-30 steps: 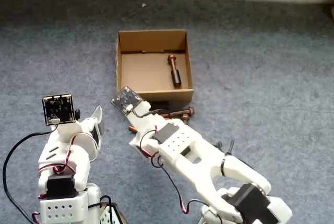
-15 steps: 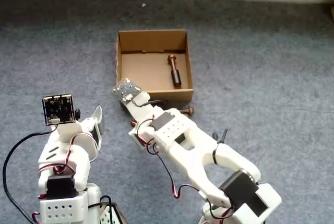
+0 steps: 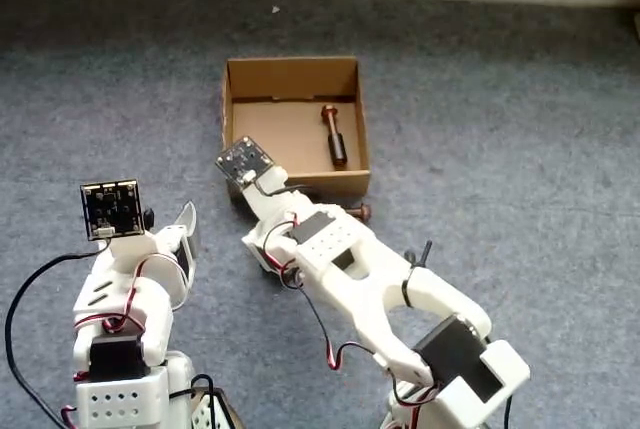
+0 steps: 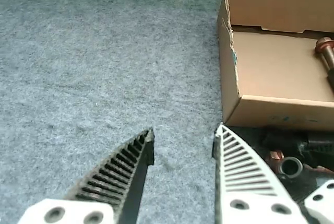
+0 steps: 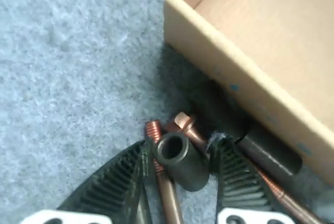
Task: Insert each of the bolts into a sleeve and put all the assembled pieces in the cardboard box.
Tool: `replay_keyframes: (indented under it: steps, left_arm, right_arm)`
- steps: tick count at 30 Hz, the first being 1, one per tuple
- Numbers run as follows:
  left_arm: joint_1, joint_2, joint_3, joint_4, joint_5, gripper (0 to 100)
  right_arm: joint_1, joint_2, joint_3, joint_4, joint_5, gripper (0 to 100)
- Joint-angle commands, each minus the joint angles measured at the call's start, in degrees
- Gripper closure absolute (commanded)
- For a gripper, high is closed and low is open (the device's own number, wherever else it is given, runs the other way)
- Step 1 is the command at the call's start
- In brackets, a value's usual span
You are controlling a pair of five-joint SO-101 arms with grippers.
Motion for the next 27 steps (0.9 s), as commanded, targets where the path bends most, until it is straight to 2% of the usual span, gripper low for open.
replay_keyframes:
  steps: [1,5,8,14,20,24,27]
  left_arm:
    - [-0.13,-0.48,-0.13,-1.23,0.35,81]
    - [-0.13,-0.48,-0.13,-1.23,0.35,81]
    - [-0.13,-0.48,-0.13,-1.14,0.35,81]
    - [-0.13,-0.48,-0.13,-1.14,0.35,81]
    - [-0.13,-0.48,-0.13,-1.14,0.35,81]
    - [-0.13,-0.48,0.48,-1.32,0.26,81]
    - [-0.13,-0.48,0.66,-1.32,0.26,81]
  right_arm:
    - [1.45,-0.31,0.04,-0.92,0.53,88.3]
    - [1.98,-0.57,0.04,-0.66,0.62,97.9]
    - [2.95,-1.45,-0.22,0.84,0.62,99.4]
    - [5.93,-12.18,-0.48,14.81,0.62,99.4]
    - [12.79,-25.27,-0.13,28.79,0.97,99.4]
    - [17.19,-29.49,0.57,38.81,5.98,99.4]
    - [23.6,-29.41,2.59,40.92,8.09,99.0]
